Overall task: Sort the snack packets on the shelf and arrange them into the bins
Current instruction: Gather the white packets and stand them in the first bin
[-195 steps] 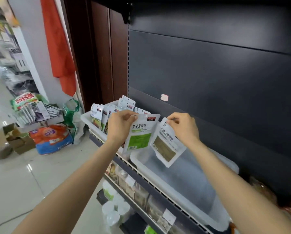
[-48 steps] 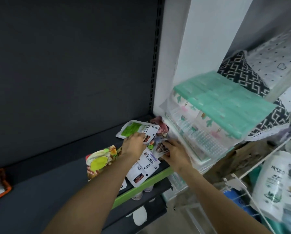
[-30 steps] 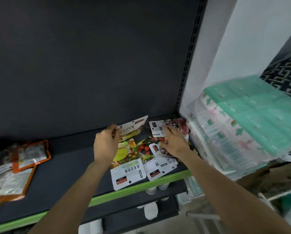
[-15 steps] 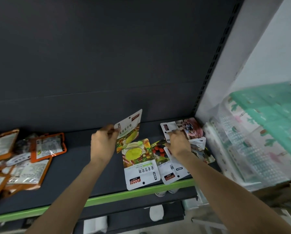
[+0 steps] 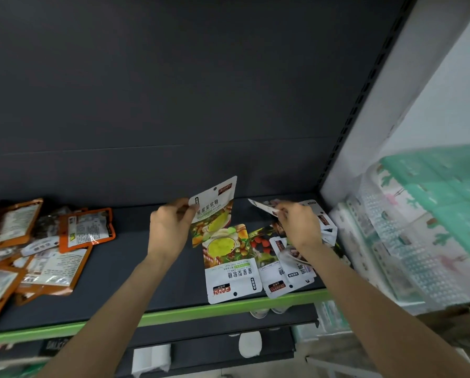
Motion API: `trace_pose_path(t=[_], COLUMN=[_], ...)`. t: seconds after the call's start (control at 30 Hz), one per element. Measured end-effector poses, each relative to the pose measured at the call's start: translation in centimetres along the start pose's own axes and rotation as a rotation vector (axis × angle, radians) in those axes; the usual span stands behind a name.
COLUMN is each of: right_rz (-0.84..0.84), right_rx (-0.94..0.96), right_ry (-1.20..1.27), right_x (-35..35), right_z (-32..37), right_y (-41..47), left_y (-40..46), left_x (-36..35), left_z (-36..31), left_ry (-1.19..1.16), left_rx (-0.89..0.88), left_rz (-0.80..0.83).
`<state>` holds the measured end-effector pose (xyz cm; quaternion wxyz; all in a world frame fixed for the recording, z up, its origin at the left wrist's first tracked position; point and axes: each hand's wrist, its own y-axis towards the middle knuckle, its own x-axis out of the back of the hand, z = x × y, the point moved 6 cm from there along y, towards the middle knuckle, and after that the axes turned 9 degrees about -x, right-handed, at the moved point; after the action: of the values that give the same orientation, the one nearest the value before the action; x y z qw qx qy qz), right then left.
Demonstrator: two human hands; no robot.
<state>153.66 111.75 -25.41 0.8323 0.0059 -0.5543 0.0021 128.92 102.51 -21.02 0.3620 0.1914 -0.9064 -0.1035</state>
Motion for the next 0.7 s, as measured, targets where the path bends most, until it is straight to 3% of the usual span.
trace_pose_path(t=[0.17,0.4,0.7], right_rz=[-0.073,0.042,0.142], right_rx=[0.076,0.175,0.361], right_ry=[0.18,0.391,0.481], right_x=[4.2,6.1,5.3], right_z=[2.7,7.7,18.8], right_y=[-0.7,-4.3,-11.3], left_y=[0.1,-3.9,-11.3], left_x=[2.7,9.1,20.5], left_z=[-1.8,-2.8,0.5], left_ry=[0.007,0.01,0.185], left_rx=[-0.032,-0.016,0.067], left_rz=[-0.079,-0.252,-0.35])
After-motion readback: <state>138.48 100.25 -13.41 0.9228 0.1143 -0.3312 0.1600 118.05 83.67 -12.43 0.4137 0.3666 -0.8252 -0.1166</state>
